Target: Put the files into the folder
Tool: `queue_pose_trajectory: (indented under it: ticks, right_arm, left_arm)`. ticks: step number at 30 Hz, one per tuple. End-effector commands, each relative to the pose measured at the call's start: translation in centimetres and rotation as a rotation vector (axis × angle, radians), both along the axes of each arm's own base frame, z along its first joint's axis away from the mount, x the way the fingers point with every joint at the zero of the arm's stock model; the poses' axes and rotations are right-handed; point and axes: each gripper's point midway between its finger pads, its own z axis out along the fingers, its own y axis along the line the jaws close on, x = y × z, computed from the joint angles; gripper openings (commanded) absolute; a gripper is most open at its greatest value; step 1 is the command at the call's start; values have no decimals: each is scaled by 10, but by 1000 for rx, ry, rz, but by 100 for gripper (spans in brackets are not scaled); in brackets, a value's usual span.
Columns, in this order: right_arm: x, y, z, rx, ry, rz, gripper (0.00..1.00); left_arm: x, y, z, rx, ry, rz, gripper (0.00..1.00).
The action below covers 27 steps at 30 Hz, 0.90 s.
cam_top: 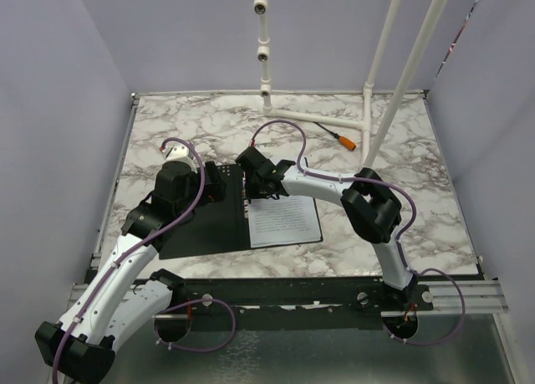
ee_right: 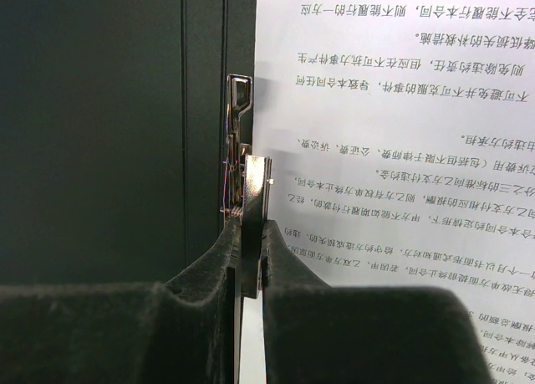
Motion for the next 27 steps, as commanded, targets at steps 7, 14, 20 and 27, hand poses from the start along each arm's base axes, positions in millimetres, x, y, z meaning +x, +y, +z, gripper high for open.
queue_pose_trajectory:
  ticks: [7, 14, 20, 27]
  right_arm:
    - [-4, -17, 12, -82, -49, 39, 1]
    - [-9, -35, 13, -102, -45, 95, 1]
    - [-10, -48, 16, -92, -40, 150, 1]
    - [-11, -67, 14, -108, -24, 189, 0]
  left_arm:
    - [0, 2, 0, 3, -16, 2, 99]
    - [0, 1, -1, 3, -10, 2, 99]
    - [1, -3, -5, 0, 5, -17, 99]
    - [1, -14, -13, -15, 41, -62, 99]
